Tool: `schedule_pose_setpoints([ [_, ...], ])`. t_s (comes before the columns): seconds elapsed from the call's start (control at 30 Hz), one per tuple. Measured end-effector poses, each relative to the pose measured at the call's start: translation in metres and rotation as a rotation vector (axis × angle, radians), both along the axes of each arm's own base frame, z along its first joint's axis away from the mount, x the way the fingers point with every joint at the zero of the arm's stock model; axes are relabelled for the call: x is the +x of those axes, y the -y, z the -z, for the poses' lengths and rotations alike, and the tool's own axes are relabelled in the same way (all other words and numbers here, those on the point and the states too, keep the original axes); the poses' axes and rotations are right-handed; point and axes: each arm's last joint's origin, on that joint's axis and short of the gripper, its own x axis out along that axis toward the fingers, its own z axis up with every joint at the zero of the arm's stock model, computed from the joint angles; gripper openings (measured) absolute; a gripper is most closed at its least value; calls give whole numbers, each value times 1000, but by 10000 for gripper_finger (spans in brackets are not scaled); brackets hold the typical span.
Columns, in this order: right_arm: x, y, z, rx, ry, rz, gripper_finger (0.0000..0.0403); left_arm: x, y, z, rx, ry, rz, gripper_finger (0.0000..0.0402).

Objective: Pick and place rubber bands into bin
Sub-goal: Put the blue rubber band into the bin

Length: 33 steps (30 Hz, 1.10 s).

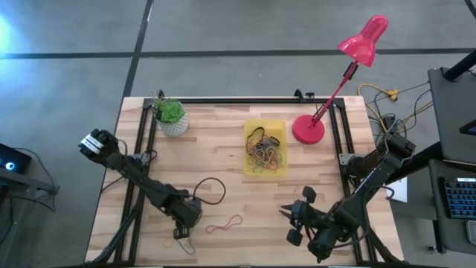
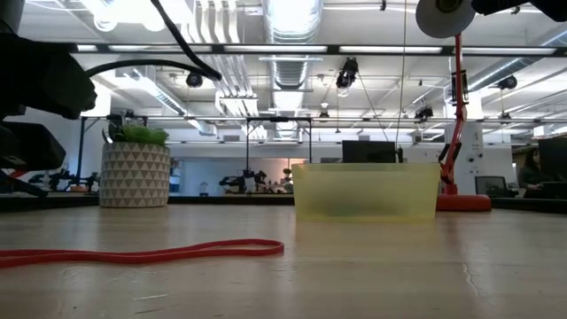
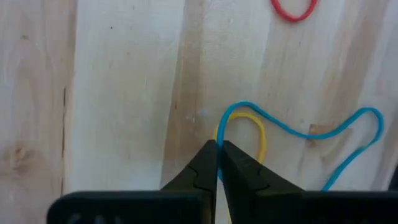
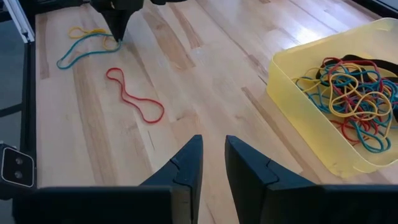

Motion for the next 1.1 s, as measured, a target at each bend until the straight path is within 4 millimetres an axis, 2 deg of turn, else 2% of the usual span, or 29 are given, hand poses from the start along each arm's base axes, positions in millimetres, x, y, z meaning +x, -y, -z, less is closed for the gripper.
schedule_pose_setpoints([
  [0.23,0,0,0,0,1,0,59,1,-1,-22,-53,72,-4,1],
  [0.43,0,0,1,-1,1,1,59,2,-5,-49,-91,178,-26,0],
  [0.67,0,0,1,-1,3,1,59,10,-14,-88,-15,419,-47,0],
  [0.87,1,-1,0,12,12,4,59,35,-40,-116,127,634,-55,0],
  [1.1,1,-1,0,67,34,45,59,72,-88,-129,282,827,-77,0],
])
